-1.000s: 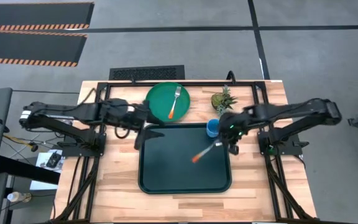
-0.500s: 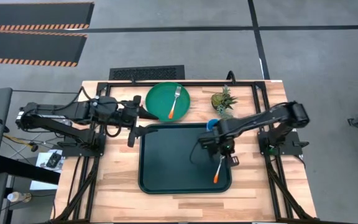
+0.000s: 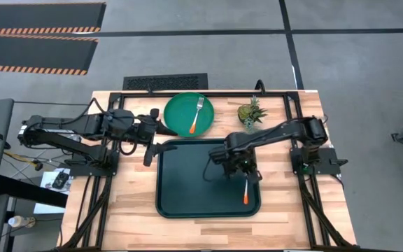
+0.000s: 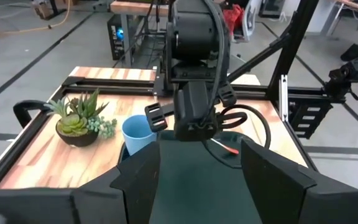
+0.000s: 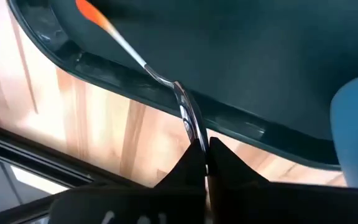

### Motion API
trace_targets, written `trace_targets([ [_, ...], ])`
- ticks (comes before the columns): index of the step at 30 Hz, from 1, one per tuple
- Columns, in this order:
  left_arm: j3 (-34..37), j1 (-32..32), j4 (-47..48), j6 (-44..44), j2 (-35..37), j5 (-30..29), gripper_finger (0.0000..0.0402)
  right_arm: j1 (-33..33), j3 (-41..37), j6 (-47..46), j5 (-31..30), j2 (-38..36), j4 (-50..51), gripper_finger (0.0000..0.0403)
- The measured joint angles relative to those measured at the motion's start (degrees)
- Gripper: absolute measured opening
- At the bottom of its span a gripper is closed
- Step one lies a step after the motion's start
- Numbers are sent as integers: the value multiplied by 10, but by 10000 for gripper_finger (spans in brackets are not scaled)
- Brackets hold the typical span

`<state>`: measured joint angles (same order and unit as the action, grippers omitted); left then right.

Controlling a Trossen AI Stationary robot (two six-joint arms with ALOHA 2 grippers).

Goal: Pick and place plate/cup/fork/spoon on tray
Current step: Put the orange spoon to the bottom of the blue cup on the black table tray

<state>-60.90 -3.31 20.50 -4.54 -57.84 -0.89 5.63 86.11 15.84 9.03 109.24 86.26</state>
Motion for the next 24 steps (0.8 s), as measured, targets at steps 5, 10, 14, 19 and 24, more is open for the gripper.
trace_targets([
  [5,0,0,-1,0,0,0,210,-1,0,8,2,4,-25,8],
  [10,0,0,2,3,0,0,210,-2,1,9,5,19,-38,10],
  [14,0,0,7,3,0,0,210,-1,0,9,7,29,-41,11],
  [19,0,0,6,3,0,0,210,-1,0,8,6,33,-44,12],
  [24,0,0,9,3,0,0,210,-2,0,-7,4,33,-49,19],
])
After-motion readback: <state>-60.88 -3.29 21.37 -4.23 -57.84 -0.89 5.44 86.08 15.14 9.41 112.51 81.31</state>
